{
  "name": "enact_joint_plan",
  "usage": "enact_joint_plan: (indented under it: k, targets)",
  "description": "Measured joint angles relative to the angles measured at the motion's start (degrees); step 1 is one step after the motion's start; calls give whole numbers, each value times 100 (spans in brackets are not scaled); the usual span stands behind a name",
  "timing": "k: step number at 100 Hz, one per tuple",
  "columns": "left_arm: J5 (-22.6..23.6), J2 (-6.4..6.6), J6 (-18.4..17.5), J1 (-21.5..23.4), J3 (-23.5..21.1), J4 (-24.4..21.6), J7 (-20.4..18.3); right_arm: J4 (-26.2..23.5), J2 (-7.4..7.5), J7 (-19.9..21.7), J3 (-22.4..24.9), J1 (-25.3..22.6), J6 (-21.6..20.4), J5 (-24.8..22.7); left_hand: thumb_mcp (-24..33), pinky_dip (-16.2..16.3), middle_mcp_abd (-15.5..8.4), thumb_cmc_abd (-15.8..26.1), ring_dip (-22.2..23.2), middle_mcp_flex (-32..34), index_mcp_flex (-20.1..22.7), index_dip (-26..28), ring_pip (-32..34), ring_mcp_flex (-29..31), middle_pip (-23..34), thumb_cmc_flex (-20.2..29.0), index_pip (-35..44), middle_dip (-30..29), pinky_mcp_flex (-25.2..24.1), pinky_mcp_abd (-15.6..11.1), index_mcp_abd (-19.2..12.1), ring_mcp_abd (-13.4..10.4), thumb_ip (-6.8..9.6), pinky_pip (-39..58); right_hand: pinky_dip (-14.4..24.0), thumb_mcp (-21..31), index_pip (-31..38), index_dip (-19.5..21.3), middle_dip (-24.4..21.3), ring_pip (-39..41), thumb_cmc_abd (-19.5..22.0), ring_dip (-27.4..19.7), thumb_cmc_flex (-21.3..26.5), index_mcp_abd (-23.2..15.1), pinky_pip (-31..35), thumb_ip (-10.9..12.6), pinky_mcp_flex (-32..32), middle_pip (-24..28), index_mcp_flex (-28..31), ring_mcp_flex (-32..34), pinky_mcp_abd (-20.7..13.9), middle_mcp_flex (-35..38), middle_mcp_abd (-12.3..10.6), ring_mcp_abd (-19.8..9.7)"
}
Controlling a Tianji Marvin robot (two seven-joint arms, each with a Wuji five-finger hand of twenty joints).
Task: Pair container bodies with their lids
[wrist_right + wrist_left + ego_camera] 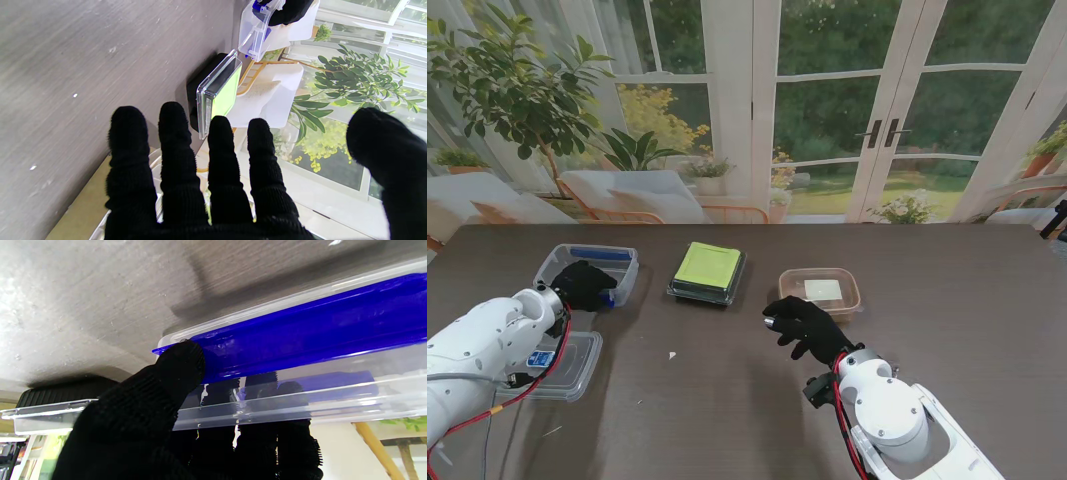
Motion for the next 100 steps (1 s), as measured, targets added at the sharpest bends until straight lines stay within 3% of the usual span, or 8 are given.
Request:
enact_joint_plan:
  k: [11, 27, 69, 74, 100]
  targets:
    - [21, -22, -56, 53, -100, 18, 179, 3, -3, -3, -3, 0, 0, 13, 0, 87, -1, -2, 352, 158, 0, -111, 242, 248, 39, 138, 42, 222, 197, 106, 89, 82, -1, 212, 0, 0, 0, 0, 0, 0, 0, 0, 0, 1, 0, 0, 0, 0, 0, 0, 0, 0, 1, 1]
    - [348, -1, -134, 355, -700, -332, 94, 13, -6, -4, -11, 0, -8, 40, 0, 164, 50, -10, 586, 217, 8, -166, 444, 508, 59, 144, 97, 283, 397, 196, 100, 122, -2, 413, 0, 0, 0, 0, 0, 0, 0, 0, 0, 0, 0, 0, 0, 1, 0, 0, 0, 0, 2, 2]
    - [1009, 77, -443, 1543, -2275, -2058, -1148, 22, -11, 18, -19, -1, -11, 116, 0, 250, 51, -72, 754, 226, 57, -223, 671, 651, 83, 144, 177, 347, 505, 255, 89, 124, -4, 654, 0, 12, 0, 0, 0, 0, 140, 0, 0, 2, 0, 0, 0, 1, 0, 0, 0, 0, 10, 6]
    - [1074, 83, -470, 1678, -2394, -2233, -1204, 23, -11, 26, -19, -1, -11, 125, -1, 252, 51, -72, 754, 226, 57, -224, 679, 660, 89, 144, 177, 352, 540, 256, 89, 124, -66, 655, 0, 12, 0, 0, 0, 0, 140, 0, 0, 3, 0, 0, 0, 2, 0, 0, 0, 0, 18, 6]
    - [1127, 74, -541, 2147, -2735, -2743, -1256, 30, -11, 27, -41, 1, -16, 156, -1, 255, 51, -72, 754, 227, 57, -224, 685, 743, 92, 144, 184, 355, 563, 263, 89, 124, -66, 709, 0, 12, 0, 0, 0, 0, 140, 0, 0, 6, 0, 0, 0, 2, 0, 0, 0, 0, 22, 6]
